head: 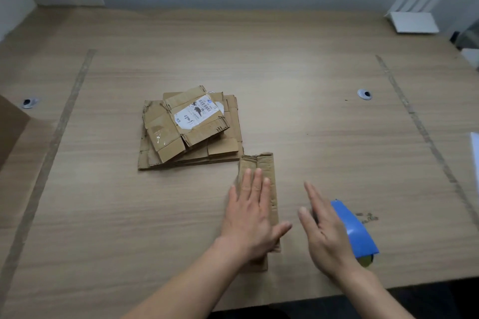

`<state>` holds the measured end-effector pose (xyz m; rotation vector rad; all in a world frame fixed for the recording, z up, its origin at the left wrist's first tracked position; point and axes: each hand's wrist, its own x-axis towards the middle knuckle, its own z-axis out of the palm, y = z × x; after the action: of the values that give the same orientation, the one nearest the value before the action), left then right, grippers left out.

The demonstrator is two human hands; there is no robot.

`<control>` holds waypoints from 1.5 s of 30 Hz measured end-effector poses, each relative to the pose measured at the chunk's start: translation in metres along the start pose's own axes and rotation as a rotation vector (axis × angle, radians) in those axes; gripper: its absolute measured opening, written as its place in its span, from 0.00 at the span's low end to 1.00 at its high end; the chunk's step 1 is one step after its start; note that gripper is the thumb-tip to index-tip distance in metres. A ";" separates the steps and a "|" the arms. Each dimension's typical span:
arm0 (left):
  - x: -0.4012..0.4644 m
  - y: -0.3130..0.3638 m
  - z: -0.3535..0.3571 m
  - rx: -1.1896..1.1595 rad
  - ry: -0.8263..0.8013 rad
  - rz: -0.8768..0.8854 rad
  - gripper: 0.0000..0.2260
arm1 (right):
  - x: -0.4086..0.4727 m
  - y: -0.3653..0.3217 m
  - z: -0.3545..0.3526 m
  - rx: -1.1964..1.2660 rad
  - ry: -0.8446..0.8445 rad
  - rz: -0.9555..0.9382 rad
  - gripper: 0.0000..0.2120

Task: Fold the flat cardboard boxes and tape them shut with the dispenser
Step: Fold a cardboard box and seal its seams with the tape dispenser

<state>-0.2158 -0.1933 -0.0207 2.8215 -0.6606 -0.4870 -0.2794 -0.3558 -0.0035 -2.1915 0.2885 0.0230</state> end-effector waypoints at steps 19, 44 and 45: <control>0.031 -0.038 -0.046 0.097 0.062 0.147 0.30 | -0.032 -0.001 0.044 0.384 -0.270 0.274 0.30; -0.035 -0.028 -0.087 -1.604 0.204 -0.424 0.36 | 0.024 -0.043 0.007 0.962 -0.064 0.370 0.28; -0.038 -0.033 -0.088 -1.652 0.212 -0.400 0.39 | 0.026 -0.044 0.005 1.025 -0.042 0.367 0.27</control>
<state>-0.2034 -0.1365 0.0621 1.3243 0.3313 -0.4355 -0.2443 -0.3318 0.0248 -1.1052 0.5333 0.1008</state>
